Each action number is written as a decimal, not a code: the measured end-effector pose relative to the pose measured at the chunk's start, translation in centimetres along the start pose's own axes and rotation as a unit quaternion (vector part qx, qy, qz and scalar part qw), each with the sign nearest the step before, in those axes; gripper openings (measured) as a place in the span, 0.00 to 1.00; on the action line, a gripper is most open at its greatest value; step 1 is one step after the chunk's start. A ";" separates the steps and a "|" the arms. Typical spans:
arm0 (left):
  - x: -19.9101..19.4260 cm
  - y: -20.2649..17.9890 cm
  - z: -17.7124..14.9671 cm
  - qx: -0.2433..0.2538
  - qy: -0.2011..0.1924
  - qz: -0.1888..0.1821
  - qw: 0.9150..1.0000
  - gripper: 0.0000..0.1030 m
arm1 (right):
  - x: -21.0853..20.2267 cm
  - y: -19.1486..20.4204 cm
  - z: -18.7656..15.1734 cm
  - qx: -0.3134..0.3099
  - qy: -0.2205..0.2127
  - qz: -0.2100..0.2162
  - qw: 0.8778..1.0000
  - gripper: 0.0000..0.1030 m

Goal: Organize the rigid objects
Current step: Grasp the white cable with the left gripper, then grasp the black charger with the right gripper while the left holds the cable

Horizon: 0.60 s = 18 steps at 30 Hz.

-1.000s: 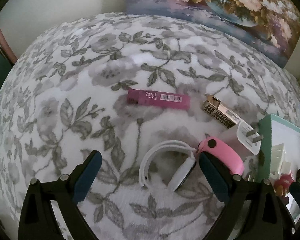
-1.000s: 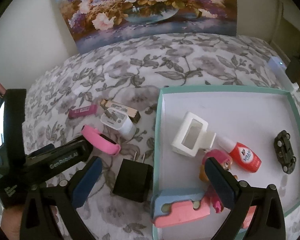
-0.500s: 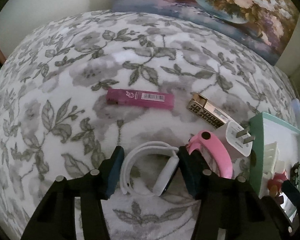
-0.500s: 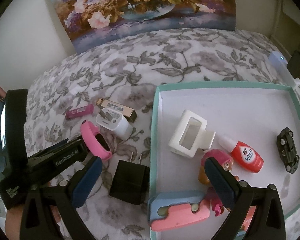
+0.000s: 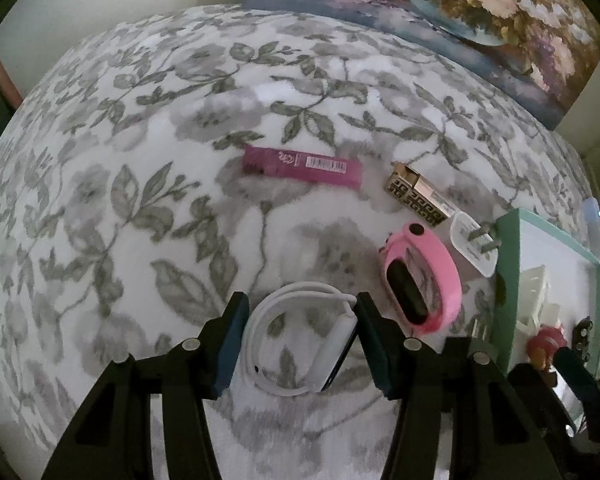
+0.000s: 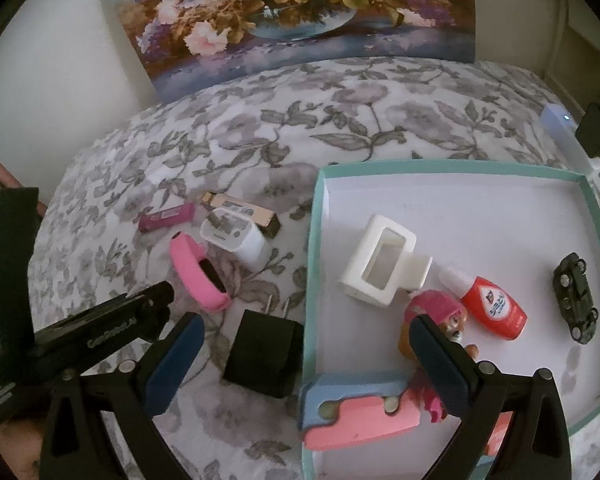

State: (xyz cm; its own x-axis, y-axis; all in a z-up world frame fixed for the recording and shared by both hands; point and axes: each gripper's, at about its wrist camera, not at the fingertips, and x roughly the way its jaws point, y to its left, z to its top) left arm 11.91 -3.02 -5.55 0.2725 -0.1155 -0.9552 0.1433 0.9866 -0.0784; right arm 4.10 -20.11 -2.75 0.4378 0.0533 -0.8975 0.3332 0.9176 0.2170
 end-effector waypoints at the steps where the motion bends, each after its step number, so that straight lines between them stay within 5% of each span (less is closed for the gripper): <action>1: -0.3 0.1 -0.2 -0.002 0.000 0.000 1.000 0.54 | -0.1 0.1 -0.1 -0.001 0.000 0.003 1.000 1.00; 11: -4.2 1.1 -1.8 -0.022 -0.023 -0.007 0.999 0.54 | -1.2 0.8 -0.7 -0.015 -0.017 0.034 0.999 1.00; 18: -5.2 1.3 -2.2 -0.032 -0.031 -0.019 0.999 0.54 | -1.8 0.8 -0.9 -0.027 -0.024 0.050 0.998 0.83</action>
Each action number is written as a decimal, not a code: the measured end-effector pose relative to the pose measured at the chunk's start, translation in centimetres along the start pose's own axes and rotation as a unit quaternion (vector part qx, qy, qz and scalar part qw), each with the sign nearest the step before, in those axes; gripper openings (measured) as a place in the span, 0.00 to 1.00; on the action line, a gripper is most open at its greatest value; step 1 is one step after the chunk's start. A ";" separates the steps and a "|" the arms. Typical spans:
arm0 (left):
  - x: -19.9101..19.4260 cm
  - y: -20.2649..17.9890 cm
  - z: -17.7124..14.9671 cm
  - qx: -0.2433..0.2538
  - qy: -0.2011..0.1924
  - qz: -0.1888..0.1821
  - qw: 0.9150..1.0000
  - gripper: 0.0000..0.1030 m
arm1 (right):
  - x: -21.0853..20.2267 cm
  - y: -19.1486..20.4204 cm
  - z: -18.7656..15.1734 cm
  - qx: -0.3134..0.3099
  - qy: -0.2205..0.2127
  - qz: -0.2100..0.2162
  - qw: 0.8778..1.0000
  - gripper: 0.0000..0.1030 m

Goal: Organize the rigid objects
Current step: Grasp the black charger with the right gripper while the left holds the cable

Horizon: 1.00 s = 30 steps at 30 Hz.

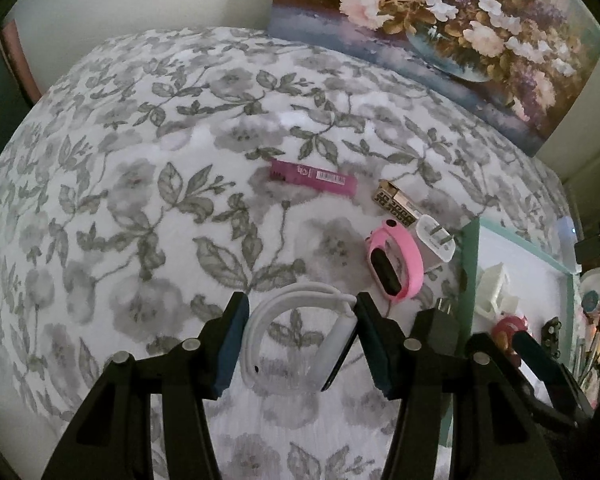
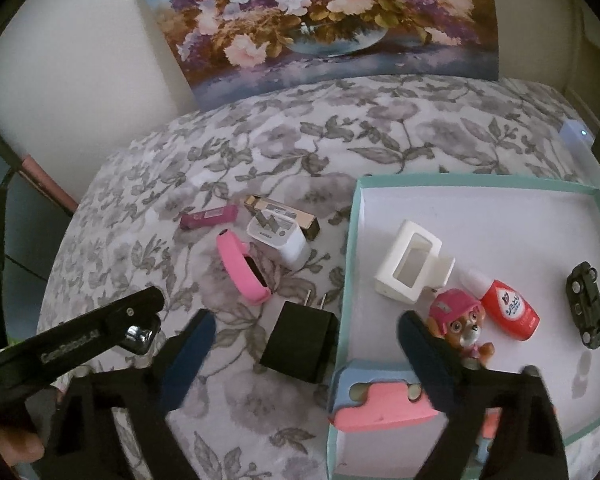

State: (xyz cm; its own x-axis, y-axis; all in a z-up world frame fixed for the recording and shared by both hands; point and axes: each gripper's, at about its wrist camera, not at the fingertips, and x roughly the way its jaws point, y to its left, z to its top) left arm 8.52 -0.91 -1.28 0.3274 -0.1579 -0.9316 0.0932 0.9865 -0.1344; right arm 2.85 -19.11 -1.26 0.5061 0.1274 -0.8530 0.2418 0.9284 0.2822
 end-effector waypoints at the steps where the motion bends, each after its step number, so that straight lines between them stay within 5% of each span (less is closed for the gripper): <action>1: 0.1 0.1 -0.1 -0.002 0.001 -0.001 1.000 0.54 | 0.0 0.0 -0.1 0.000 0.003 0.003 1.000 0.81; 9: -0.5 0.7 -0.7 -0.012 0.003 -0.016 1.000 0.54 | 0.3 1.7 -1.0 -0.031 0.023 0.015 0.999 0.75; 17: -0.4 0.9 -0.5 -0.017 0.005 -0.021 1.000 0.54 | 2.2 2.8 -1.6 -0.051 0.048 -0.008 0.998 0.57; 30: -0.2 0.7 -0.4 -0.016 0.007 -0.024 1.000 0.54 | 4.0 2.6 -1.5 -0.028 0.068 -0.018 0.997 0.56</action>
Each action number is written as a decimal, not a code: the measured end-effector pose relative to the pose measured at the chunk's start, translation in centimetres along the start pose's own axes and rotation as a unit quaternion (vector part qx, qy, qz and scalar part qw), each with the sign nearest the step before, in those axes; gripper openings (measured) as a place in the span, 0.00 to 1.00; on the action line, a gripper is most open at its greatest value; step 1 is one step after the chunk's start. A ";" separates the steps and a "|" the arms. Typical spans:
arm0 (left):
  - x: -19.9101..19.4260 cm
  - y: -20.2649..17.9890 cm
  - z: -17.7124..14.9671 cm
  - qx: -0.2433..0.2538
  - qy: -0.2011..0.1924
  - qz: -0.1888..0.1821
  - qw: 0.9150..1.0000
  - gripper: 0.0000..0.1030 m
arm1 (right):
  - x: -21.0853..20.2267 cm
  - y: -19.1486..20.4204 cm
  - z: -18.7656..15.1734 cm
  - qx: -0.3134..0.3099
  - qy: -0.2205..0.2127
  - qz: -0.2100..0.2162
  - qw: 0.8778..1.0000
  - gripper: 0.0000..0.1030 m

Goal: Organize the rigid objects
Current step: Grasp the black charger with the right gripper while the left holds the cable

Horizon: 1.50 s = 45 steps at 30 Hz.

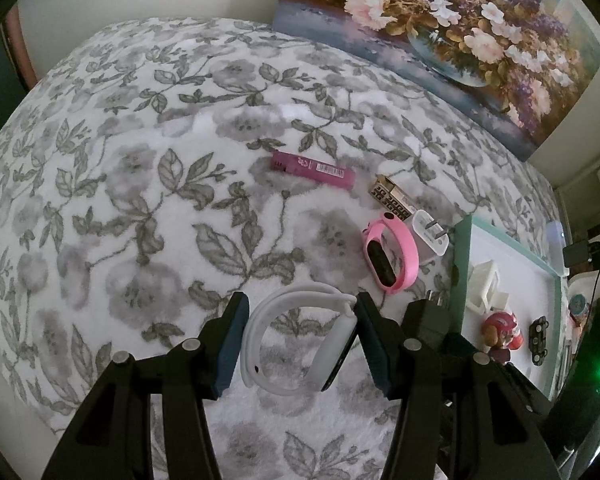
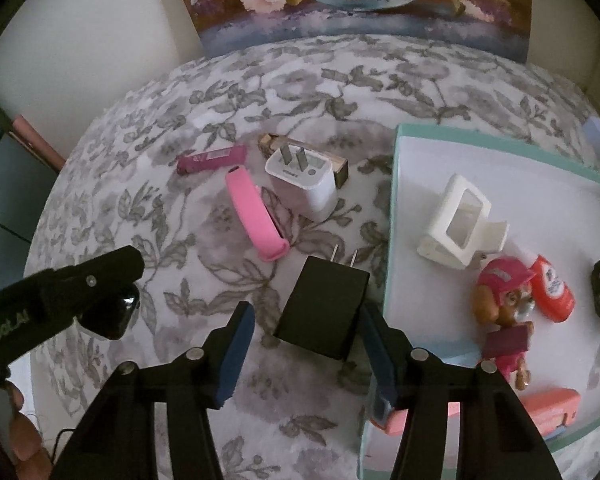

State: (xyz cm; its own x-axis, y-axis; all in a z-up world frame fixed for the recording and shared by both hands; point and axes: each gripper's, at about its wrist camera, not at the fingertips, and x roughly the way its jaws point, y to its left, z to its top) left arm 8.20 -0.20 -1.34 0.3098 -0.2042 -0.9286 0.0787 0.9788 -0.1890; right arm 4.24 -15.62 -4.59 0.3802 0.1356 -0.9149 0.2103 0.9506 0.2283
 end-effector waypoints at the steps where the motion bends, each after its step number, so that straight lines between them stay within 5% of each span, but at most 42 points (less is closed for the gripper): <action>1: 0.0 0.0 0.0 0.000 0.000 0.000 1.000 0.54 | 0.1 0.0 0.0 0.002 0.001 0.003 1.000 0.56; 7: 0.2 0.1 0.0 0.000 0.002 0.003 1.000 0.54 | 0.5 0.6 0.1 0.005 0.004 0.032 0.999 0.56; 23: 1.7 0.9 0.1 -0.006 0.021 0.012 1.000 0.54 | 3.4 2.2 0.1 -0.004 0.018 -0.017 1.000 0.57; 29: 2.4 1.5 0.1 -0.014 0.031 0.013 0.999 0.54 | 3.4 2.3 0.1 -0.015 0.016 -0.031 0.999 0.49; 45: 1.5 1.6 0.5 -0.019 0.009 0.007 1.000 0.54 | 1.2 0.1 -0.1 0.028 0.004 0.029 0.999 0.46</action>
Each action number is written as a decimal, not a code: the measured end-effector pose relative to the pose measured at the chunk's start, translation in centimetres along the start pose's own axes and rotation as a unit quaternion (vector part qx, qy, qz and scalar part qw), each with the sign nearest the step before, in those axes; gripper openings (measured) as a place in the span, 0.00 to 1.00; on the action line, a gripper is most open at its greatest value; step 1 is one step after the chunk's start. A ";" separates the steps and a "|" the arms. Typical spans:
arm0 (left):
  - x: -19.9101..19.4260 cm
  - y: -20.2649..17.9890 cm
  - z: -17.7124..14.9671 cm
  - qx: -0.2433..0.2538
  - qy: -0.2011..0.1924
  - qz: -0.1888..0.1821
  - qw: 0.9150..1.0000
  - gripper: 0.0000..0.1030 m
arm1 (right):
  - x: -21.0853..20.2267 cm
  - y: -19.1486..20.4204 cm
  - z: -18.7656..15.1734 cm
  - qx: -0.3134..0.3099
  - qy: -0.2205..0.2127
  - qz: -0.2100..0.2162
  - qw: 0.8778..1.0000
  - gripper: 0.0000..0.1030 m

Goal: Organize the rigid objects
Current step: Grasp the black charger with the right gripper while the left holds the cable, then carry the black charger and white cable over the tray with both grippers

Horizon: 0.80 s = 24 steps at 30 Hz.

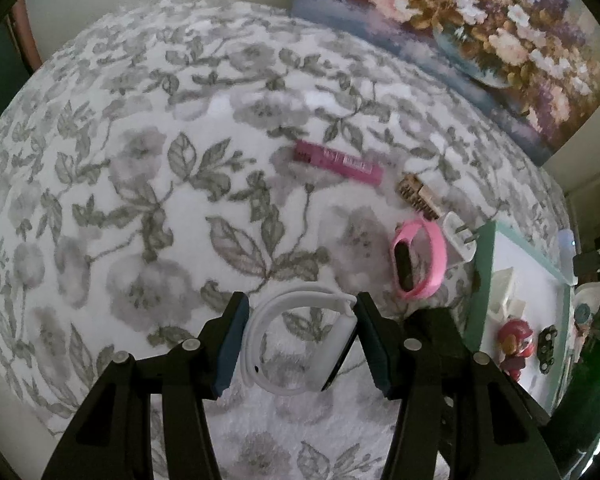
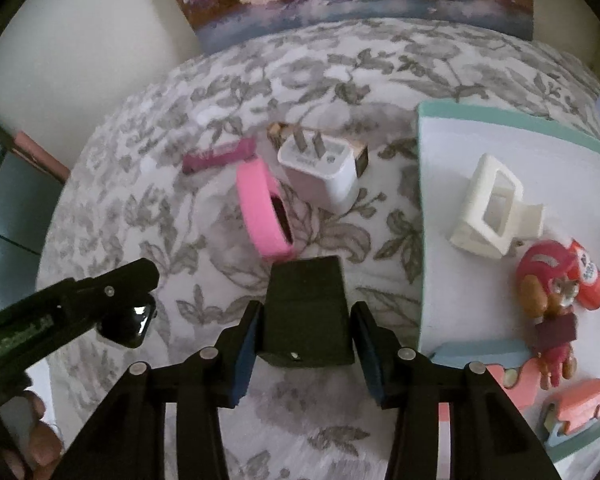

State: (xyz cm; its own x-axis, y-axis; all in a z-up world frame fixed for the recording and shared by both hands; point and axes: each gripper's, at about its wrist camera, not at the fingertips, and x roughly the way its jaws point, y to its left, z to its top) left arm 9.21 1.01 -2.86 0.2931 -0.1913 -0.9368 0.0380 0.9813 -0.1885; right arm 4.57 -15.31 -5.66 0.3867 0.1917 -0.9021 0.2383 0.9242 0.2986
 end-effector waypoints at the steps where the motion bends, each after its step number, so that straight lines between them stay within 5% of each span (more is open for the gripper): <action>1: -0.3 -0.1 0.1 0.002 -0.005 0.001 1.000 0.54 | -0.6 -0.1 0.1 0.003 -0.005 0.008 1.000 0.45; 12: -3.5 -3.1 0.4 0.030 -0.058 0.002 0.998 0.54 | -5.3 -1.8 1.3 0.025 -0.059 0.050 0.997 0.44; 24: -3.3 -9.1 -1.0 0.075 -0.055 -0.014 0.996 0.54 | -9.5 -8.3 1.6 0.068 -0.111 0.018 0.991 0.44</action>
State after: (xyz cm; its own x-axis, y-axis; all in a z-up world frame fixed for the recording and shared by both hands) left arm 6.98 -7.30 1.63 0.3928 -0.2234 -0.8920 0.1883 0.9690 -0.1598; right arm 0.38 -25.33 0.98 0.5799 0.1323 -0.8039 0.3325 0.8624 0.3818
